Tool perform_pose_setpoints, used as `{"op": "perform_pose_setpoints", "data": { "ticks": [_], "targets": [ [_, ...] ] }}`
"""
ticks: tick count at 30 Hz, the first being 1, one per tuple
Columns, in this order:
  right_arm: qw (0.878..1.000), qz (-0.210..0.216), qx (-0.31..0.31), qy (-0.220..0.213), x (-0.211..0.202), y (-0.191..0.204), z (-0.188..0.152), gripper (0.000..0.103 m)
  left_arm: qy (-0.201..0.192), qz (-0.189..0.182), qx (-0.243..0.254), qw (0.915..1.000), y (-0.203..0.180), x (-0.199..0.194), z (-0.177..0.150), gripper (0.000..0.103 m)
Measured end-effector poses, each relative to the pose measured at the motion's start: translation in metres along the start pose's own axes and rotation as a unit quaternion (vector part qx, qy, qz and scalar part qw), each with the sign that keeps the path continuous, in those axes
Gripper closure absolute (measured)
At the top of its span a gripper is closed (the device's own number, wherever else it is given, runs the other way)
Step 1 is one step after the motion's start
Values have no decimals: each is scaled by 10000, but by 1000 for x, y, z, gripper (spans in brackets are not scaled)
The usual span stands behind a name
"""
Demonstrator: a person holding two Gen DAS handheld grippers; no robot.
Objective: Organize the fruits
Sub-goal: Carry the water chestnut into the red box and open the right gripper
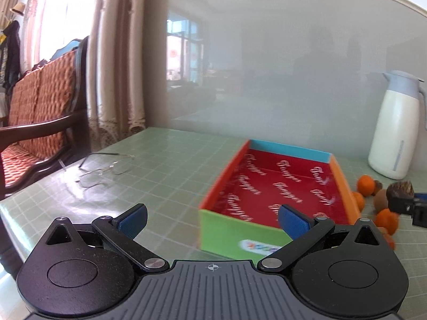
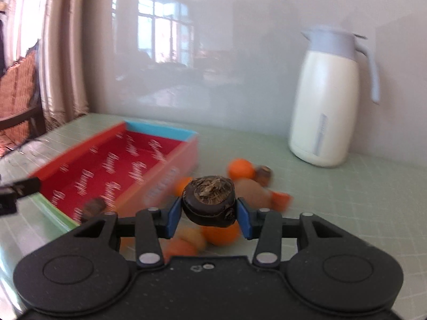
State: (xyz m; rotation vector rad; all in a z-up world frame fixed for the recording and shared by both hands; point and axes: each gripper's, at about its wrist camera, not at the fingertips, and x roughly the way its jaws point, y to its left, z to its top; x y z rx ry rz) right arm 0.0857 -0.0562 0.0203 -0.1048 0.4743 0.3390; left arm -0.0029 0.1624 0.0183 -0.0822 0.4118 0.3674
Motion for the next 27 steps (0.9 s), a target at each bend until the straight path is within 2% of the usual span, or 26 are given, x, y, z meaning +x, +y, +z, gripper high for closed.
{"op": "perform_pose_setpoints", "data": {
  "ticks": [9, 13, 16, 18, 19, 20, 24, 27],
  "targets": [
    [9984, 497, -273, -62, 16, 58, 12, 60, 9, 233, -153, 9996, 31, 1, -2, 0],
    [9975, 557, -437, -31, 26, 72, 15, 60, 17, 250, -218, 9994, 40, 2, -2, 0],
    [9970, 450, -616, 110, 38, 79, 15, 60, 31, 236, -239, 9994, 43, 4, -2, 0],
    [9973, 377, -632, -24, 34, 78, 14, 52, 31, 243, -234, 9994, 42, 4, -2, 0],
    [9976, 392, -567, -102, 31, 76, 13, 42, 26, 231, -233, 9995, 42, 4, -2, 0],
    [9978, 375, -523, -146, 29, 75, 13, 39, 21, 221, -233, 9995, 41, 4, -2, 0],
    [9984, 271, -422, -250, 20, 63, 11, 38, 11, 160, -204, 9997, 34, 3, -1, 0],
    [9992, 118, -155, -345, 11, 40, 9, 32, -10, 62, -110, 9999, 24, 1, 0, 0]
  ]
}}
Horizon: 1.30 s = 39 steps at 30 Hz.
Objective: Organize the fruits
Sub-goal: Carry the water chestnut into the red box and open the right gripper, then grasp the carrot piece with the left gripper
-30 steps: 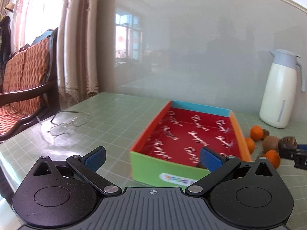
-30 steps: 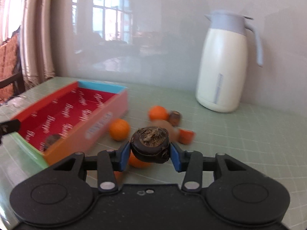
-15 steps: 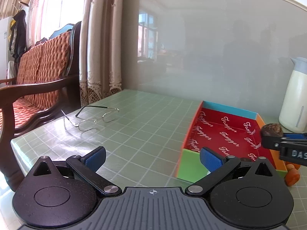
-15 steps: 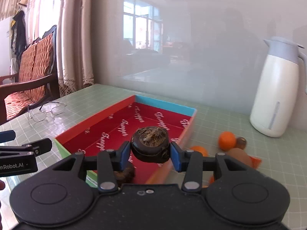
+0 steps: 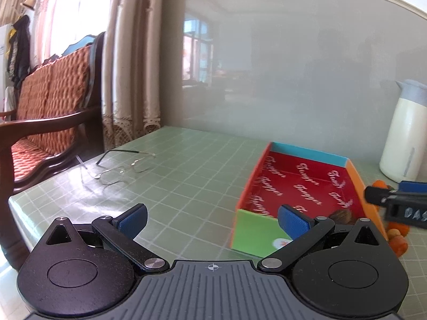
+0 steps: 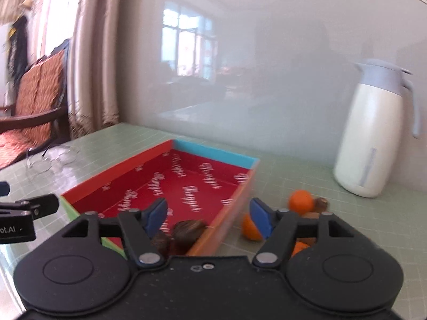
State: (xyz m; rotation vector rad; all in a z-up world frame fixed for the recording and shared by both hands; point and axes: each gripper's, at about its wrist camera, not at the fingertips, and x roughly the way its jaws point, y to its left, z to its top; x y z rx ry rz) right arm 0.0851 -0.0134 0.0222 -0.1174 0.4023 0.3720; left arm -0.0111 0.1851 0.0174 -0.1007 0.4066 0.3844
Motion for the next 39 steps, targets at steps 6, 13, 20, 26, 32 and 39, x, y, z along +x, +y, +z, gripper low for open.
{"op": "perform_pose_setpoints", "data": {
  "ticks": [6, 13, 20, 26, 32, 39],
  "targets": [
    [9974, -596, 349, -186, -21, -54, -1, 28, -58, -317, 129, 9994, -25, -7, 1, 0],
    [9917, -1053, 724, -130, -37, -102, -10, 28, -109, -790, 380, 9961, -69, -18, 1, 0],
    [9891, -1242, 776, -159, -53, -122, -15, 28, -170, -1181, 653, 9907, -112, -29, -1, 0],
    [9868, -1375, 828, -207, -68, -142, -18, 28, -62, -1449, 769, 9864, -140, -32, -5, 0],
    [9829, -1578, 916, -237, -83, -164, -23, 28, -27, -1606, 941, 9825, -165, -36, -11, 0],
    [9769, -1837, 1057, -257, -101, -192, -31, 27, -9, -1778, 1158, 9772, -196, -41, -18, 0]
  ]
}}
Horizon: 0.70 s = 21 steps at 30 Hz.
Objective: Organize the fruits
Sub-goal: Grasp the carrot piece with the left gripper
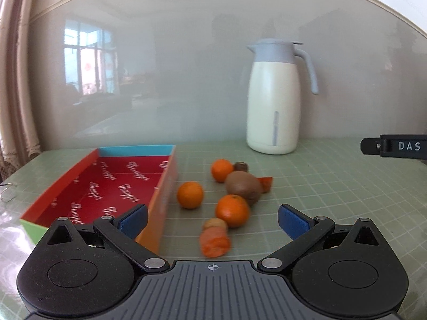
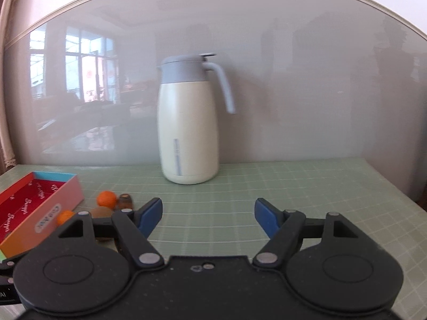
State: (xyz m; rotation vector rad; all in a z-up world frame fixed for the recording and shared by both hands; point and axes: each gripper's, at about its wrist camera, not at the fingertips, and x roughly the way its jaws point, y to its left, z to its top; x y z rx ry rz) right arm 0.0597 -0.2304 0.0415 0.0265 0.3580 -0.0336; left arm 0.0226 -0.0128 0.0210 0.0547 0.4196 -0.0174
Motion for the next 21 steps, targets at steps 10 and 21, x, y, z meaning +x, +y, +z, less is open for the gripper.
{"op": "perform_pose_setpoints", "data": {
  "ticks": [10, 21],
  "targets": [
    [9995, -251, 165, 24, -4, -37, -5, 27, 467, 224, 21, 9987, -21, 29, -4, 15],
    [9991, -329, 280, 50, 0, -53, -7, 26, 942, 415, -123, 9946, -20, 53, -10, 39]
  ]
}}
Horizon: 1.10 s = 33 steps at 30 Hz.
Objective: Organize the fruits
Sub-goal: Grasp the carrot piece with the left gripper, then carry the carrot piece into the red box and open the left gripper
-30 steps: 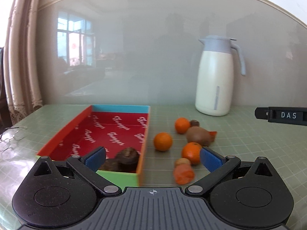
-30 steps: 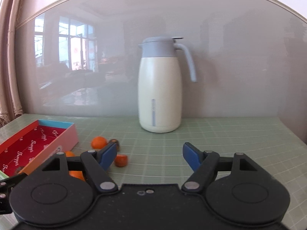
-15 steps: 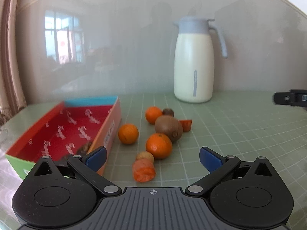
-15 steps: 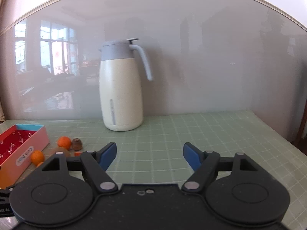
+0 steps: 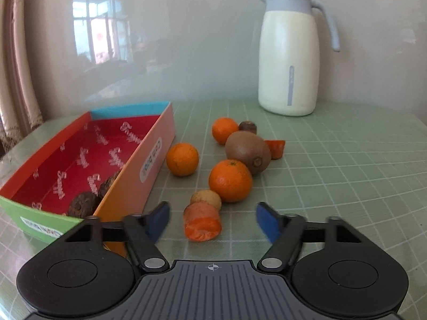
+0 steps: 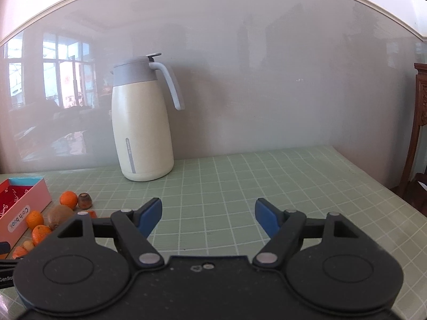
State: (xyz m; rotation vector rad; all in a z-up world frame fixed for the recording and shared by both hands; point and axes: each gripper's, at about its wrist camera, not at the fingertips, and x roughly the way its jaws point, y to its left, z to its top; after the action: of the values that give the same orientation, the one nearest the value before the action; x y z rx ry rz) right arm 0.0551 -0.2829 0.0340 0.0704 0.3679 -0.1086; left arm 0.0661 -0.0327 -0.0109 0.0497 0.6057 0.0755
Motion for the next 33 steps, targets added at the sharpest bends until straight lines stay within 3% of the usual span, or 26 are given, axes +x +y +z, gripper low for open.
{"op": "perform_pose_setpoints", "data": {
  "ticks": [6, 8, 11, 24, 33],
  "targets": [
    [10000, 14, -21, 0, -2, -1, -1, 26, 127, 47, -125, 9998, 6, 5, -1, 44],
    [10000, 15, -32, 9, -2, -1, -1, 26, 190, 75, -123, 9997, 7, 7, -2, 59],
    [10000, 23, -50, 19, -3, -1, -2, 26, 189, 36, -190, 9996, 9, 8, -2, 71],
    [9999, 12, -92, 76, -1, 1, -3, 26, 126, -139, -187, 9996, 9, 4, 0, 71],
    [9999, 16, -71, 153, 4, 3, -4, 26, -154, -208, -85, 9996, 7, -12, 5, 71]
  ]
}}
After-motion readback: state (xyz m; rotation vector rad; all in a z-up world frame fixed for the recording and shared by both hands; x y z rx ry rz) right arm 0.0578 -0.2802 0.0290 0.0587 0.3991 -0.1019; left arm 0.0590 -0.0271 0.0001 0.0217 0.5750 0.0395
